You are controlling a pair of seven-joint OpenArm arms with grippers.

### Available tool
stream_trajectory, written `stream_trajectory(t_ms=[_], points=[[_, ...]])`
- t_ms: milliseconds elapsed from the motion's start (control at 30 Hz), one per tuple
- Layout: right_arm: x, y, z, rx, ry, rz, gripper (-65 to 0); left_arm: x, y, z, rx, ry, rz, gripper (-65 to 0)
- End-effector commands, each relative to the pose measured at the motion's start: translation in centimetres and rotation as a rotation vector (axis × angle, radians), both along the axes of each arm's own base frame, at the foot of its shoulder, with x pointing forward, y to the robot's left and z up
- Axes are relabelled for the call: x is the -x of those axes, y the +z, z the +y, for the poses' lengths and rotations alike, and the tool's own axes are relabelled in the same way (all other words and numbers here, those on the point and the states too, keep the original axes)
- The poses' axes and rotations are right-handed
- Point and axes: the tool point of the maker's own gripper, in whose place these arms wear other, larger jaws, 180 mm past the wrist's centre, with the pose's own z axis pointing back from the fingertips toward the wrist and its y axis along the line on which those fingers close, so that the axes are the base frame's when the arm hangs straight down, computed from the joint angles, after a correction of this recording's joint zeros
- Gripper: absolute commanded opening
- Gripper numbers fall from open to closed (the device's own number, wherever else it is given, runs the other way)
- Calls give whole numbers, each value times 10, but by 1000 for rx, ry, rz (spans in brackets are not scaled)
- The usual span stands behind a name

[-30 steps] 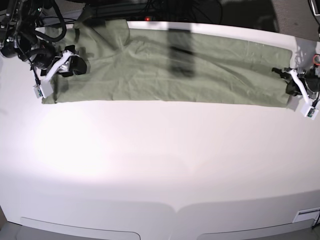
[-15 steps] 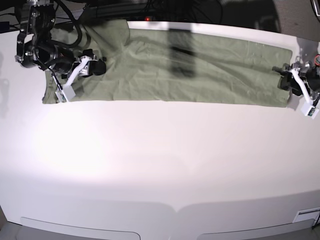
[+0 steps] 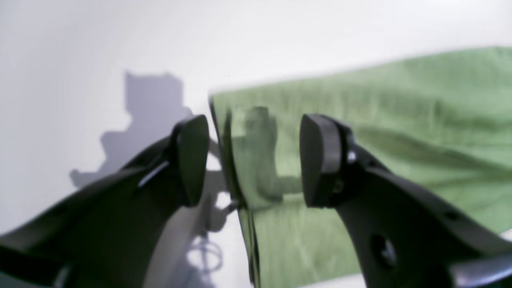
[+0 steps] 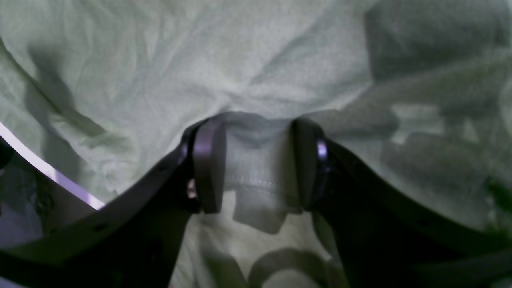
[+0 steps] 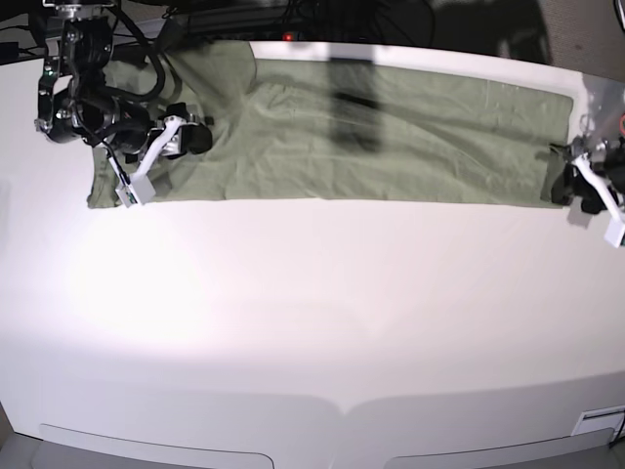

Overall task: Fold the T-shirt properly
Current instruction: 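Regrasp the strip end beside the left gripper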

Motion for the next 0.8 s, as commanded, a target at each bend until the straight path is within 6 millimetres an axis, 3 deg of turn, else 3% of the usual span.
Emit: stream_trajectory(t_ms=[0,100,167,333,500,767], points=[[-8,8,-2,0,2,-39,-371,-17,24,-1,-3,-16,-84,-296],[-9,9,-2,-1,1,-41,-371,-33,34,-13,48,21,-151,-301],[-9,9,-2,-1,1,-40,-371,-36,24,-23,70,55,-159,-307],[-9,9,-2,-6,1,-41,-371,-21,-28,-35,-56,92,-43,-364],[-8,9,-2,-4,4,-34,-371,-15,-40,-29,-115,143,-5,-372],[-8,9,-2,-4,4,-35,-371,28,-67,-15,-175,137,154,-371]])
